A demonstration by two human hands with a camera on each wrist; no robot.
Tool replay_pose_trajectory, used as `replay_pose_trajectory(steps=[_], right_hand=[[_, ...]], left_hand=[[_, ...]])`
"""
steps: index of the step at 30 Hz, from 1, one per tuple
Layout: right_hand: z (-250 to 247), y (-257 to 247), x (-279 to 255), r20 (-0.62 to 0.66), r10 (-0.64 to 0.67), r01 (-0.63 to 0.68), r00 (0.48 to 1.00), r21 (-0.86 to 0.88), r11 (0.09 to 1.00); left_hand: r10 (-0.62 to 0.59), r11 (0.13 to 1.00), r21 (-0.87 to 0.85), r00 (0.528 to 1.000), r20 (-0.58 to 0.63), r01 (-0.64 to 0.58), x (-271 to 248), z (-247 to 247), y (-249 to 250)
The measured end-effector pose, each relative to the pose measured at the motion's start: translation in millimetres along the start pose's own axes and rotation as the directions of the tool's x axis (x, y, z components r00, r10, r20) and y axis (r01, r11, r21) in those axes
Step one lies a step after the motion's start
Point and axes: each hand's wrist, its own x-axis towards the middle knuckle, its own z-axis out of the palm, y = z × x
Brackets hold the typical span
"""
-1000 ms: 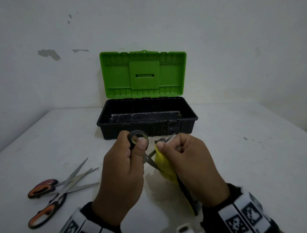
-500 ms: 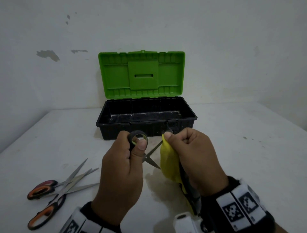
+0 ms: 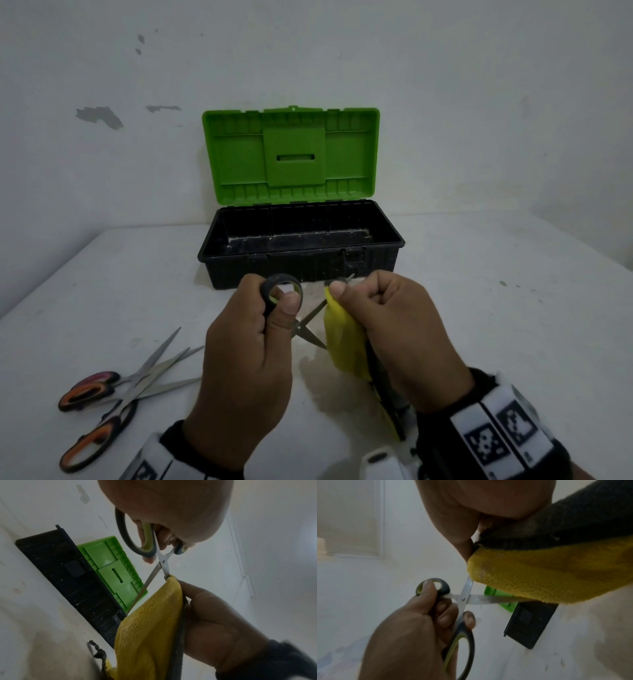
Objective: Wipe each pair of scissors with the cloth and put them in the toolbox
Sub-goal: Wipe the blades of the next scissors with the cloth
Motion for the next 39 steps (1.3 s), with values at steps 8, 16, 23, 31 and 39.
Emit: replay_pose_trajectory(steps=[8, 16, 23, 31, 39], right_hand=[[3, -4, -8, 0.026, 0.018, -0.017, 1.000, -0.012, 1.000], [-6, 2, 18, 0.017, 0.180, -0.179, 0.984, 0.232, 0.956], [-29, 8, 30, -0.008, 0.123, -0.119, 0.992, 0.196, 0.973], [-27, -3, 1, 0.257, -0.209, 0.229, 0.944, -0.050, 0.972], [-15, -9, -5, 0.321, -0.108, 0.099, 0.941, 0.044, 0.994]], left_hand=[[0.005, 1.000, -0.002, 1.000, -0.022, -0.005, 0, -3, 3], [0.047, 0.997, 0.065, 0.999, -0.006, -0.047, -1, -3, 2], [-0.129, 0.991, -0.040, 0.991, -0.046, 0.127, 5, -11, 6], [-0.732, 0.393, -0.565, 0.619, 0.286, 0.726, 22, -7, -1], [-0.735, 0.281, -0.558, 0.549, 0.399, 0.781, 22, -5, 9]])
